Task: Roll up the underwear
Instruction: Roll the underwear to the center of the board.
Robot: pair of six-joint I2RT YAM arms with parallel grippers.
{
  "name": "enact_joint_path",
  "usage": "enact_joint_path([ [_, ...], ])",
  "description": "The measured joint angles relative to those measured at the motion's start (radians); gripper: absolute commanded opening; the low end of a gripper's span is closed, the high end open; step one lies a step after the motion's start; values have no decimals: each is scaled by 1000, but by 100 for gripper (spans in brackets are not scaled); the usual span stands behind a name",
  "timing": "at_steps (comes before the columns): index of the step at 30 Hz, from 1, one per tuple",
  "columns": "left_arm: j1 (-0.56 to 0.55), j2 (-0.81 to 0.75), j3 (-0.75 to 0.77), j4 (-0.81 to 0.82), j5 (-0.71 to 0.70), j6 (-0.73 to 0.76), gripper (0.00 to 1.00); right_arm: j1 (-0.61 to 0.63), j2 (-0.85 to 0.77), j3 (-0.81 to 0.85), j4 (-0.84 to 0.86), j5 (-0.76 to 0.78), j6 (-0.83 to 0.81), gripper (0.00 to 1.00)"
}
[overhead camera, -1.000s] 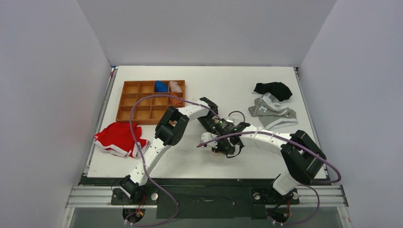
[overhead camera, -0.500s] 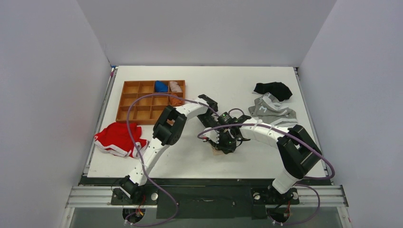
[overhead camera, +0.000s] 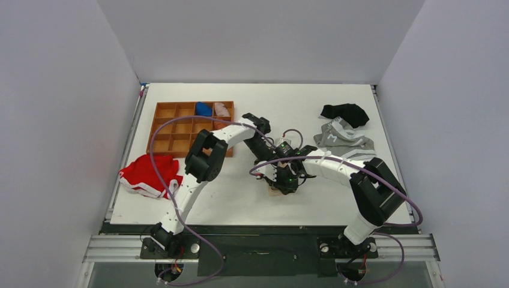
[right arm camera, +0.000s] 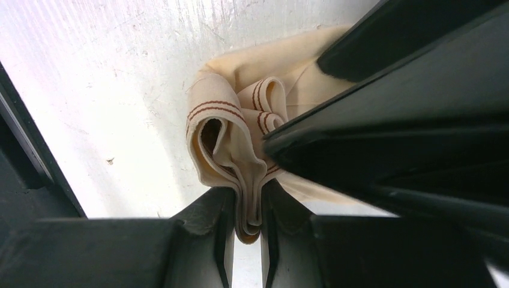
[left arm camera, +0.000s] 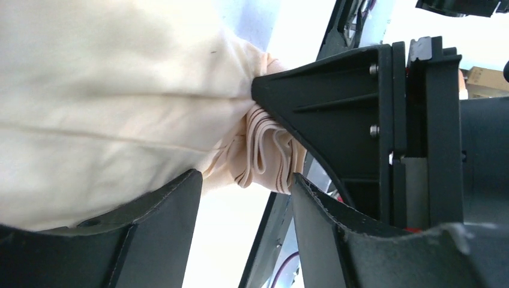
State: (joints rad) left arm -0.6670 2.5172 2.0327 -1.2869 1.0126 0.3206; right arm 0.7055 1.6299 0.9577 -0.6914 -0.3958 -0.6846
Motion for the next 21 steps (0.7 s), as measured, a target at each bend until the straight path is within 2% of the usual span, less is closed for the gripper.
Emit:
enact_joint_path([
  [7, 58, -49, -46, 65, -50, -10, 58, 0, 1, 0, -1, -13, 5, 0],
  [12, 132, -130, -153, 152, -102, -33, 62, 0, 3, 2, -12, -30, 15, 0],
  [15, 184, -226, -259, 229, -151, -52, 66, -11, 6, 8, -24, -43, 18, 0],
  [21, 293, -438, -452, 340, -183, -75, 66, -46, 53, 58, -63, -84, 24, 0],
])
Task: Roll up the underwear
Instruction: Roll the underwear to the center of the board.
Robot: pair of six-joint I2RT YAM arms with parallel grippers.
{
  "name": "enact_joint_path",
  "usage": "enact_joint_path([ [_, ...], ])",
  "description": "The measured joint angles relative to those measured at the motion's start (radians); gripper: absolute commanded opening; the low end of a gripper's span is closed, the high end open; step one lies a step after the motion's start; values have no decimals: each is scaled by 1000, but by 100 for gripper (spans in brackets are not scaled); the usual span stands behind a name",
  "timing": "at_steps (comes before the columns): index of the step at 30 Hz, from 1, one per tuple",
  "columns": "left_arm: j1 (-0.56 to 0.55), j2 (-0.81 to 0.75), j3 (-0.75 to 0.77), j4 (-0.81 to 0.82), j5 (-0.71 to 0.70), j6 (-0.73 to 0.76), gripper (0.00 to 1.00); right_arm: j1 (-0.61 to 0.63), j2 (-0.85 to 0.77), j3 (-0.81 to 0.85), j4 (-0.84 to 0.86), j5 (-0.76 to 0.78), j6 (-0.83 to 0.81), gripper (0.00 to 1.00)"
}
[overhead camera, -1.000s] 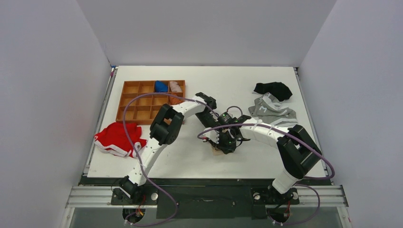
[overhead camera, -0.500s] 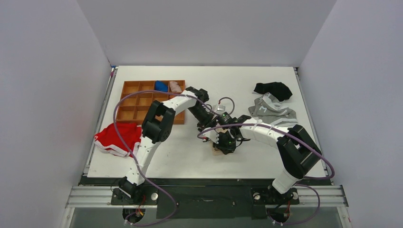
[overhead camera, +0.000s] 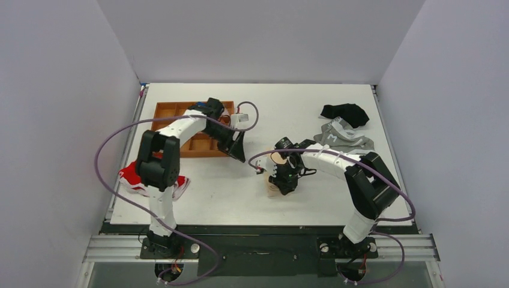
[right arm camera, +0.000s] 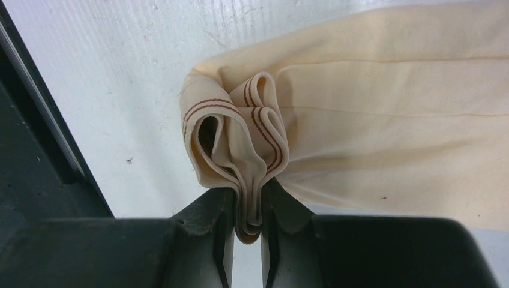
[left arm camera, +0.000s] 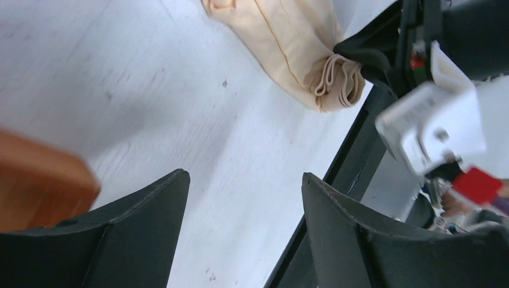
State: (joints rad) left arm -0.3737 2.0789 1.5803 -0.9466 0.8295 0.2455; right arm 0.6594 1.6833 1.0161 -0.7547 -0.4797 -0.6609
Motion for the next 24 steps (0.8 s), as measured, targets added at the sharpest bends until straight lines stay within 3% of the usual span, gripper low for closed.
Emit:
enact_joint_path([
  [7, 47, -389, -326, 200, -71, 0, 67, -40, 84, 92, -61, -54, 3, 0],
  [15, -74, -746, -624, 367, -247, 41, 67, -64, 180, 190, -150, -101, 2, 0],
  [24, -269, -772, -654, 428, -388, 107, 67, -72, 220, 233, -200, -120, -10, 0],
])
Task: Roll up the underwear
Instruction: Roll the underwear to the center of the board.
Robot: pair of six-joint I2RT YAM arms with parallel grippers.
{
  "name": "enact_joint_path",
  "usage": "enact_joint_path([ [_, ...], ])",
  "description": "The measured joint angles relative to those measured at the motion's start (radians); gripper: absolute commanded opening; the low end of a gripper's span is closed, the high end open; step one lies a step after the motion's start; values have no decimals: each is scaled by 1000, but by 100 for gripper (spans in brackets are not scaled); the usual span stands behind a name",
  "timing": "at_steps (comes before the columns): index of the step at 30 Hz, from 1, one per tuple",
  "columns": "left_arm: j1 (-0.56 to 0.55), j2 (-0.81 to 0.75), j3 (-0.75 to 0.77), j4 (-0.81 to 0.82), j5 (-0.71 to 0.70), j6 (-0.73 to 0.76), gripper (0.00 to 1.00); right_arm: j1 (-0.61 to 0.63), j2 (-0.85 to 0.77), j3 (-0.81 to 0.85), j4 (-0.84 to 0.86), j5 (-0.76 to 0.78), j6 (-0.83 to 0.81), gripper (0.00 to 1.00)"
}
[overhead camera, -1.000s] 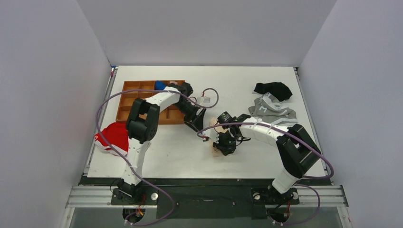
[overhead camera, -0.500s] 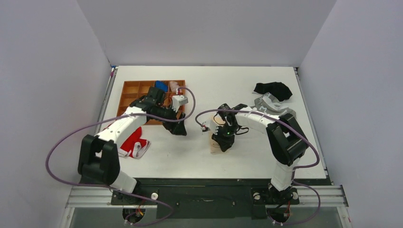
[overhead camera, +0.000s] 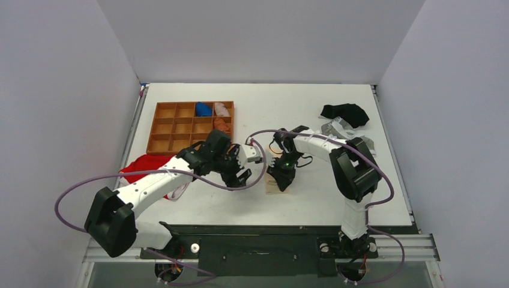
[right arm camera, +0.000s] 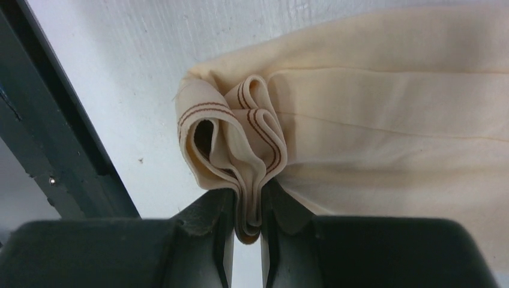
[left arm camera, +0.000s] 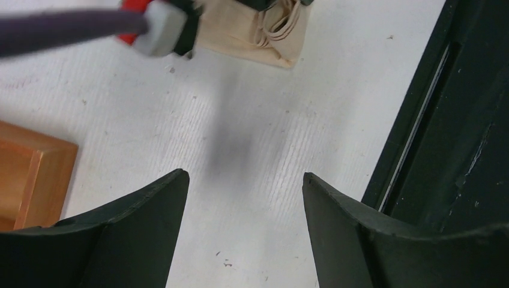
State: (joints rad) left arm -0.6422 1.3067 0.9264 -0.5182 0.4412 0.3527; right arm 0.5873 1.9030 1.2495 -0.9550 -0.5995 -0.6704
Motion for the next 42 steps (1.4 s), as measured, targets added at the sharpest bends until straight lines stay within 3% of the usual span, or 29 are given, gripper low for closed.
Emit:
enact_joint_path([
  [8, -235, 164, 84, 34, -122, 74, 66, -12, 77, 87, -96, -24, -36, 0],
  [13, -310, 253, 113, 76, -169, 105, 66, -21, 127, 143, -157, -47, -53, 0],
  [42, -424, 422, 31, 434, -367, 165, 62, -46, 157, 175, -198, -70, -79, 0],
])
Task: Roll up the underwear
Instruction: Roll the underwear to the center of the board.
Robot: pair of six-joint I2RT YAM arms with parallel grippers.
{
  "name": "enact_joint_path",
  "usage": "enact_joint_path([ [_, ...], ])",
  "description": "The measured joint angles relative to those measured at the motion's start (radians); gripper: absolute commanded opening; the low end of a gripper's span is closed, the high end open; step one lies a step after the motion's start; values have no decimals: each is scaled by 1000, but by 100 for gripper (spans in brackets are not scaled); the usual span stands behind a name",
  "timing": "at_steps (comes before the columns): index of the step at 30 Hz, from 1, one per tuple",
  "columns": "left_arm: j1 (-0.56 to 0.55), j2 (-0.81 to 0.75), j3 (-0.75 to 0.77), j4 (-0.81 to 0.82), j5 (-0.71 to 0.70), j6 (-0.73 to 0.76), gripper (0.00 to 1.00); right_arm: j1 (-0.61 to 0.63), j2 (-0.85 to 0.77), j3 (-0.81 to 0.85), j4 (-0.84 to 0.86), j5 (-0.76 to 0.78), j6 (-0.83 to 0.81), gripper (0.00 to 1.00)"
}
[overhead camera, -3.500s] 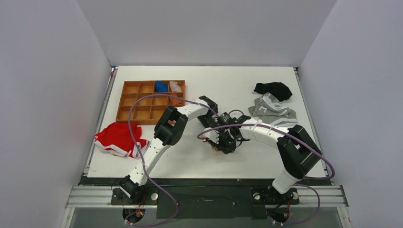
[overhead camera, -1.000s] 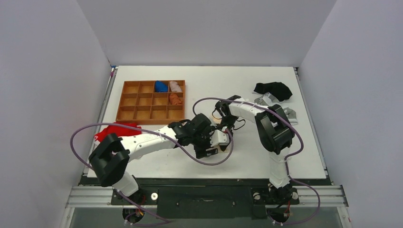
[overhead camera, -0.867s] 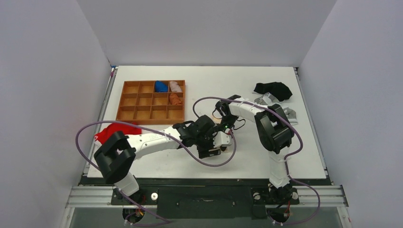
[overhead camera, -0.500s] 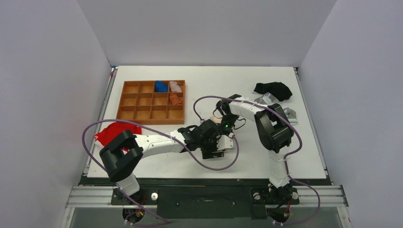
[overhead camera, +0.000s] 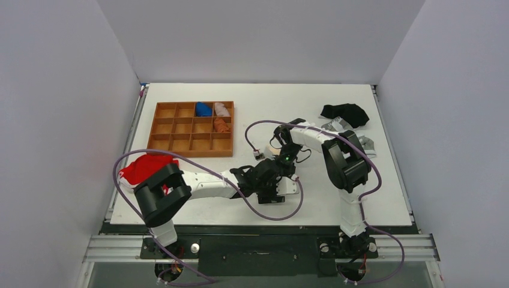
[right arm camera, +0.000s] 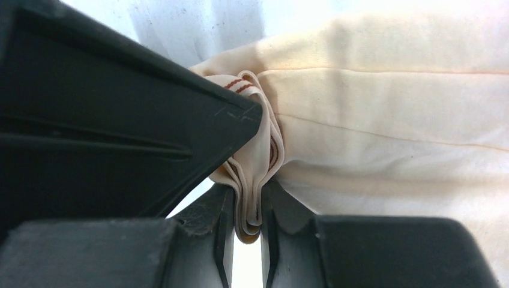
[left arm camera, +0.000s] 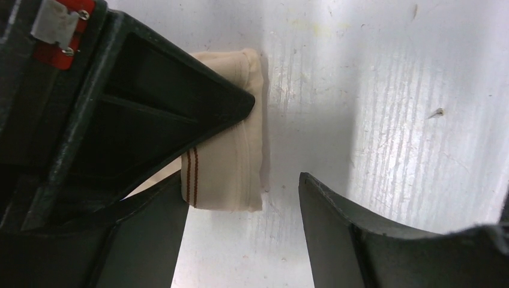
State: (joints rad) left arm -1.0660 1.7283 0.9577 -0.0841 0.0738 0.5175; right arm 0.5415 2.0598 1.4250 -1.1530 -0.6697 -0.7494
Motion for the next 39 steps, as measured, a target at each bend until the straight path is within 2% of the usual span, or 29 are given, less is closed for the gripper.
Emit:
enact_joint_path([
  [7, -1, 23, -3, 34, -14, -1, 58, -7, 1, 1, -1, 1, 0, 0],
  [12, 10, 35, 3, 42, -12, -7, 45, -10, 14, 13, -14, -1, 1, 0],
  [20, 40, 64, 35, 16, 40, -16, 34, -13, 14, 13, -15, 0, 0, 0],
  [27, 49, 88, 68, -7, 71, -16, 2, -12, 14, 15, -19, 5, -2, 0],
  [29, 50, 92, 78, -21, 78, -17, 0, -12, 14, 16, -21, 7, -2, 0],
  [32, 56, 96, 90, -39, 95, -18, 0, -13, 14, 17, -22, 7, -2, 8],
  [36, 80, 105, 108, -61, 143, -24, 0, -29, 14, 17, -22, 0, 4, 29],
  [39, 105, 114, 125, -83, 205, -35, 0, -56, 12, 18, -21, -18, 19, 35],
])
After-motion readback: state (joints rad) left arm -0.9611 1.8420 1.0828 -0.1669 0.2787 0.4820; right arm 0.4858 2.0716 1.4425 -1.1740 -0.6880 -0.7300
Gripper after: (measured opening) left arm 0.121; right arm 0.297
